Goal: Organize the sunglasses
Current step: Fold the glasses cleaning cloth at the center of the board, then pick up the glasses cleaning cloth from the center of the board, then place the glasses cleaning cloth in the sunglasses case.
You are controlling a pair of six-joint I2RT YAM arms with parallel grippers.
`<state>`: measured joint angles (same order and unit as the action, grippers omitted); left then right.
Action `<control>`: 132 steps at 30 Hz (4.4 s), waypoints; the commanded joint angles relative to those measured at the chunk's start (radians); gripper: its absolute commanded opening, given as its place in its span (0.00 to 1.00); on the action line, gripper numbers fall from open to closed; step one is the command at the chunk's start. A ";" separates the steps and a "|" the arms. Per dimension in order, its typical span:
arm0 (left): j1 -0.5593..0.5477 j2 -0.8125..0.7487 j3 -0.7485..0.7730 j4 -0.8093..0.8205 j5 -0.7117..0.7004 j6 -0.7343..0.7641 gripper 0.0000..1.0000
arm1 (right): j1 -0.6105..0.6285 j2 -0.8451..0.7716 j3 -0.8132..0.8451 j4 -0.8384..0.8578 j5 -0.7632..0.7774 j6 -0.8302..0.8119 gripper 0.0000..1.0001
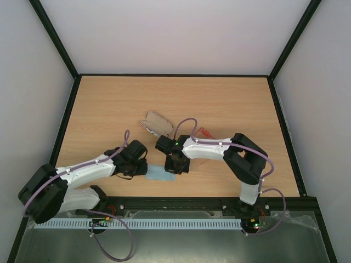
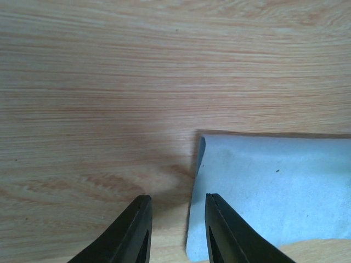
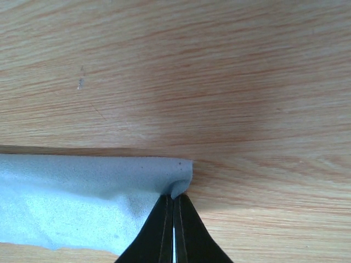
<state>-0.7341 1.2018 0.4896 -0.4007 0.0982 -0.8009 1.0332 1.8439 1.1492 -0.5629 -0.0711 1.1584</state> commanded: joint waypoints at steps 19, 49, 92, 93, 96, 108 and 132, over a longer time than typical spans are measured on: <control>-0.139 0.100 -0.049 -0.012 -0.120 -0.092 0.14 | -0.019 0.023 -0.032 0.016 0.008 -0.007 0.01; 0.028 0.142 0.285 -0.206 -0.134 0.004 0.02 | -0.057 -0.012 0.143 -0.048 0.012 -0.056 0.01; 0.362 0.800 1.094 -0.301 -0.002 0.329 0.02 | -0.321 0.422 0.818 -0.227 -0.105 -0.216 0.01; 0.367 0.799 1.085 -0.299 -0.003 0.334 0.02 | -0.321 0.425 0.816 -0.228 -0.108 -0.217 0.01; 0.378 0.796 1.065 -0.300 -0.008 0.344 0.02 | -0.320 0.428 0.813 -0.225 -0.111 -0.221 0.01; 0.391 0.775 0.976 -0.288 -0.042 0.367 0.02 | -0.281 0.427 0.741 -0.199 -0.094 -0.222 0.01; 0.417 0.767 0.927 -0.273 -0.054 0.398 0.02 | -0.274 0.417 0.698 -0.204 -0.004 -0.233 0.01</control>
<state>-0.3267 2.0010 1.4563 -0.6693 0.0483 -0.4088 0.7551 2.2646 1.8366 -0.7048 -0.1184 0.9413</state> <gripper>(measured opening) 0.025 0.017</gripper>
